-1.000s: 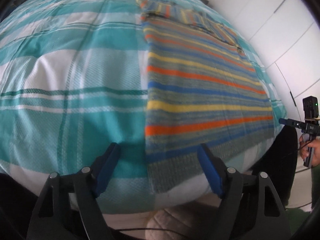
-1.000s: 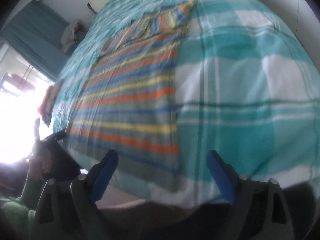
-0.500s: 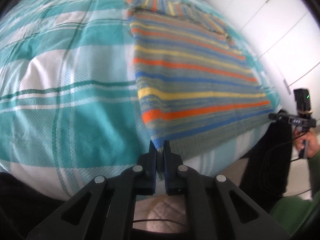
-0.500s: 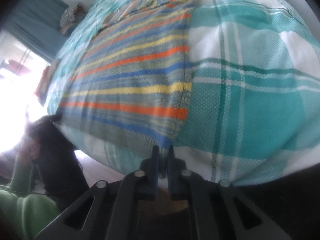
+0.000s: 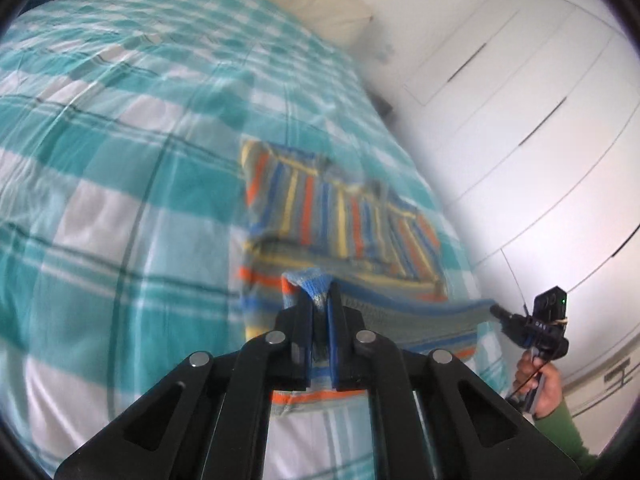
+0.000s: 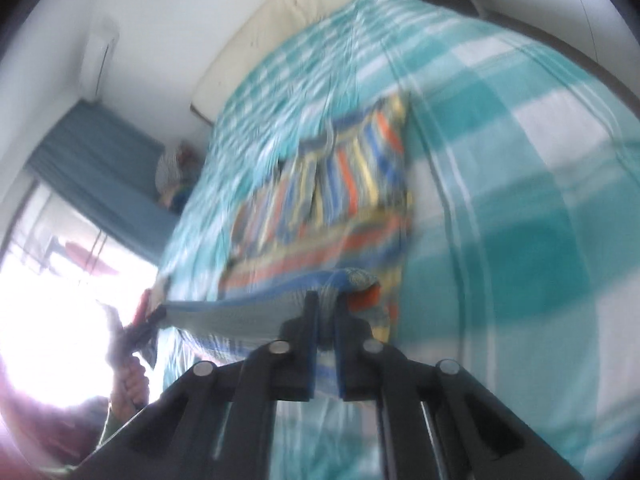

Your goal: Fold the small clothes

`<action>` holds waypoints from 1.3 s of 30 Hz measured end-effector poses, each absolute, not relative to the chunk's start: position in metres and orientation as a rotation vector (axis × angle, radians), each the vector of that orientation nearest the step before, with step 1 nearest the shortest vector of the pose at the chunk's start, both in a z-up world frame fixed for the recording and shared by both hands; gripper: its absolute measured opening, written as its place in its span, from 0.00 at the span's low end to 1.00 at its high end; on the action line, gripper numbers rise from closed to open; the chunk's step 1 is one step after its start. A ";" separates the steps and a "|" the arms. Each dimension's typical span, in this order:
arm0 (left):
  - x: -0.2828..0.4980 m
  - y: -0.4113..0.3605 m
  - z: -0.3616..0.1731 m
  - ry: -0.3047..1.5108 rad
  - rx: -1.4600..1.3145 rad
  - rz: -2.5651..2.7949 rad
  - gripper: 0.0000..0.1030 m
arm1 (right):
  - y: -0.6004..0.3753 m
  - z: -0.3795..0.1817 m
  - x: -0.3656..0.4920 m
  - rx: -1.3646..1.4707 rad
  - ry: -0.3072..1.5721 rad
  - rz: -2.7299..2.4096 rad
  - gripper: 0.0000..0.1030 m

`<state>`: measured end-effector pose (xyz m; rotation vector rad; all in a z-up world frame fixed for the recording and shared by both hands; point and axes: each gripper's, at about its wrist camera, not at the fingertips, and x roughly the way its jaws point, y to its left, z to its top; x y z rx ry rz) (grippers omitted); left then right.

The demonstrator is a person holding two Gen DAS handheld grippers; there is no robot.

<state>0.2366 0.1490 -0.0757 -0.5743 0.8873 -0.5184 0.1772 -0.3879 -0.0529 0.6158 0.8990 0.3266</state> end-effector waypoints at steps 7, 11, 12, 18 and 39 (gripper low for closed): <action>0.363 0.131 -0.091 0.923 -0.588 -0.421 0.04 | -0.407 -0.048 0.297 0.623 0.873 0.240 0.06; 0.427 0.112 -0.107 0.954 -0.568 -0.378 0.06 | -0.427 -0.061 0.362 0.656 0.830 0.166 0.05; 0.443 0.109 -0.115 0.985 -0.578 -0.360 0.10 | -0.432 -0.065 0.375 0.677 0.802 0.160 0.07; 0.444 0.131 -0.128 0.993 -0.651 -0.248 0.63 | -0.447 -0.063 0.381 0.698 0.751 0.117 0.40; 0.247 0.121 -0.143 1.070 -0.325 -0.338 0.69 | -0.371 -0.088 0.225 0.190 1.186 0.334 0.15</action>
